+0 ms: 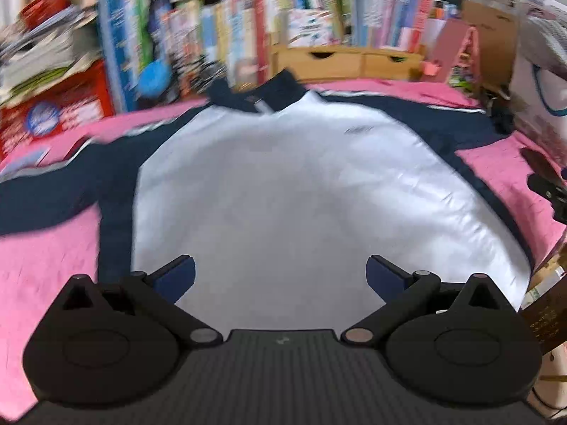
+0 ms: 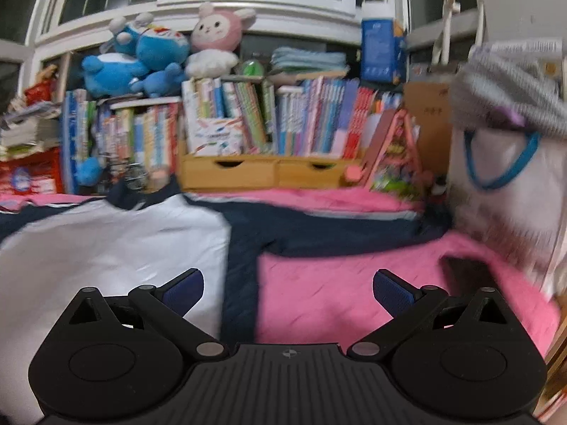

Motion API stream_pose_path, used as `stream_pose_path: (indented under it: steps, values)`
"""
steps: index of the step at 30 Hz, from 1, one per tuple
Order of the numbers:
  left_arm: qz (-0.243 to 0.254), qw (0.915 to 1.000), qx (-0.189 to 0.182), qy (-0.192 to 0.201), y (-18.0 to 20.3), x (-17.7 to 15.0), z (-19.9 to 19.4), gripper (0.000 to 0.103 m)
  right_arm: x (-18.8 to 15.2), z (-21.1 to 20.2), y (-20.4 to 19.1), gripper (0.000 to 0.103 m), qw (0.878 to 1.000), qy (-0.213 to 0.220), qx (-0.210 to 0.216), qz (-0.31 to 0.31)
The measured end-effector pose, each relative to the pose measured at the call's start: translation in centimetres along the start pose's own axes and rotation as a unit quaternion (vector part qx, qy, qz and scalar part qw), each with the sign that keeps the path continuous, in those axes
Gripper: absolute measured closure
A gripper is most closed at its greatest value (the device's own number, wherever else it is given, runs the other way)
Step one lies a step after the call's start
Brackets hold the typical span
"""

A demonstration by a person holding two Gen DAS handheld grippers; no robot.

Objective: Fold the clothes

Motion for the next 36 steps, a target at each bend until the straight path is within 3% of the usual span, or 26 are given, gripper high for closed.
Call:
stream_pose_path:
  steps: [6,15,19,22,25,30,32,33,34,35,36]
  values:
    - [-0.001,0.9998,0.017,0.014,-0.2,3.4,3.2,0.0,3.5,5.1,7.2,0.0,0.997,0.015,-0.069,-0.019]
    - [-0.042,0.994,0.084,-0.054,-5.1,1.6,9.5,0.0,5.1,17.3,16.4,0.0,0.99,-0.039,-0.135,0.016]
    - [-0.057,0.996,0.063,-0.026,-5.8,1.2,9.9,0.0,4.4,23.2,17.4,0.0,0.984,-0.077,-0.161,0.005]
    - [-0.055,0.9965,0.062,0.001,-5.8,1.1,9.7,0.0,3.8,27.3,17.3,0.0,0.973,-0.1,-0.207,-0.009]
    - [-0.059,0.9961,0.065,0.003,-5.6,1.5,9.9,0.0,3.4,29.7,17.4,0.0,0.961,-0.115,-0.245,-0.049]
    - [-0.062,0.9958,0.067,0.006,-5.6,1.7,10.1,0.0,3.2,32.8,15.6,0.0,0.96,-0.127,-0.227,-0.099]
    - [-0.062,0.9958,0.067,0.006,-5.6,1.7,10.1,0.0,3.0,33.6,15.5,0.005,0.961,-0.136,-0.224,-0.086]
    - [-0.062,0.9958,0.067,0.006,-5.6,1.7,10.1,0.0,2.8,34.1,16.0,0.017,0.96,-0.145,-0.227,-0.072]
    - [-0.062,0.9958,0.067,0.007,-5.6,1.7,10.1,0.0,2.7,34.6,16.6,0.037,0.959,-0.155,-0.233,-0.056]
    - [-0.062,0.9958,0.067,0.007,-5.6,1.7,10.1,0.0,2.7,35.0,17.4,0.05,0.956,-0.163,-0.242,-0.036]
    - [-0.063,0.9958,0.067,0.007,-5.6,1.7,10.1,0.0,2.5,35.2,18.4,0.074,0.953,-0.17,-0.25,-0.008]
Point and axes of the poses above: each gripper's, at about its wrist camera, not at the fingertips, and z roughly the way its jaws point, y to its right, x to its top, the point moved 10 cm from there along z, roughly the way its jaws point, and after that the axes turned 1 degree about x, right-handed, at the moved point
